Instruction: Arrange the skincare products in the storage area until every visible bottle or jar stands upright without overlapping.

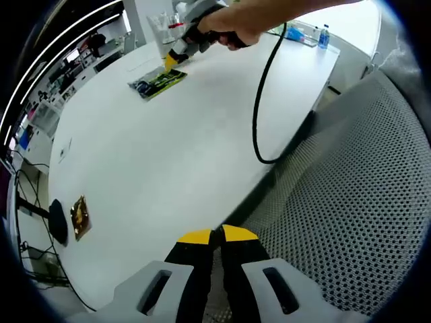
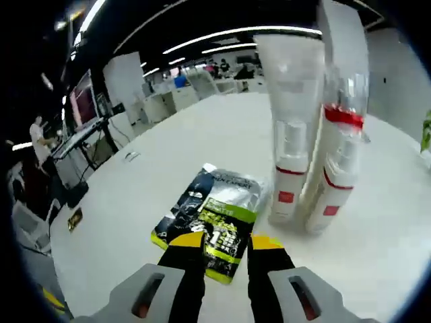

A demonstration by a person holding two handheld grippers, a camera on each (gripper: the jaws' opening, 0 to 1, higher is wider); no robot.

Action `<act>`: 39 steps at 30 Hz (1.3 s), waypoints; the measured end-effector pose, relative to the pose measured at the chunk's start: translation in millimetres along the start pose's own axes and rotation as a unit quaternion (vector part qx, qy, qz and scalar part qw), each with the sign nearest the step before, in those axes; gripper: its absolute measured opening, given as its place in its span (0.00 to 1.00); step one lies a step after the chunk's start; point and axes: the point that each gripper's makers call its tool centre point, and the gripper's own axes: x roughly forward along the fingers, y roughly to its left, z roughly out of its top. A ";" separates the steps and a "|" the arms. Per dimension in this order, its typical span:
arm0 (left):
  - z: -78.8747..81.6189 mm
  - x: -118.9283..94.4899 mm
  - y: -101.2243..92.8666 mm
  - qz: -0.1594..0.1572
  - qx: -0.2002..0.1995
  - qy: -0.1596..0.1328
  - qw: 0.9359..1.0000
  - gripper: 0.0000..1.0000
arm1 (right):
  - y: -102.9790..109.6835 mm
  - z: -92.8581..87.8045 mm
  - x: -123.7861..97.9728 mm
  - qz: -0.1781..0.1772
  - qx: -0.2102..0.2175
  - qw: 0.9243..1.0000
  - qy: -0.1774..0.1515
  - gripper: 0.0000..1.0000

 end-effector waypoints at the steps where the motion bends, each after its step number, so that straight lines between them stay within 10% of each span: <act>1: -0.4 0.2 -0.3 -0.001 -0.001 0.001 1.000 0.00 | 10.2 5.3 3.5 0.017 -0.016 1.000 -0.007 0.10; 7: -1.1 -0.1 0.1 0.001 -0.001 0.002 1.000 0.00 | 32.9 12.1 42.3 0.056 -0.019 0.998 0.023 0.27; 15: -0.2 -0.9 2.4 0.006 -0.002 0.000 1.000 0.00 | 17.3 -27.9 59.3 0.029 -0.030 0.992 0.122 0.48; 34: -3.6 1.0 1.8 0.003 0.001 0.008 1.000 0.00 | 11.9 0.4 61.4 0.046 -0.055 0.994 0.082 0.52; 39: -2.8 1.0 1.4 0.002 -0.002 0.006 1.000 0.00 | 73.2 26.5 61.2 0.119 -0.071 0.989 0.045 0.52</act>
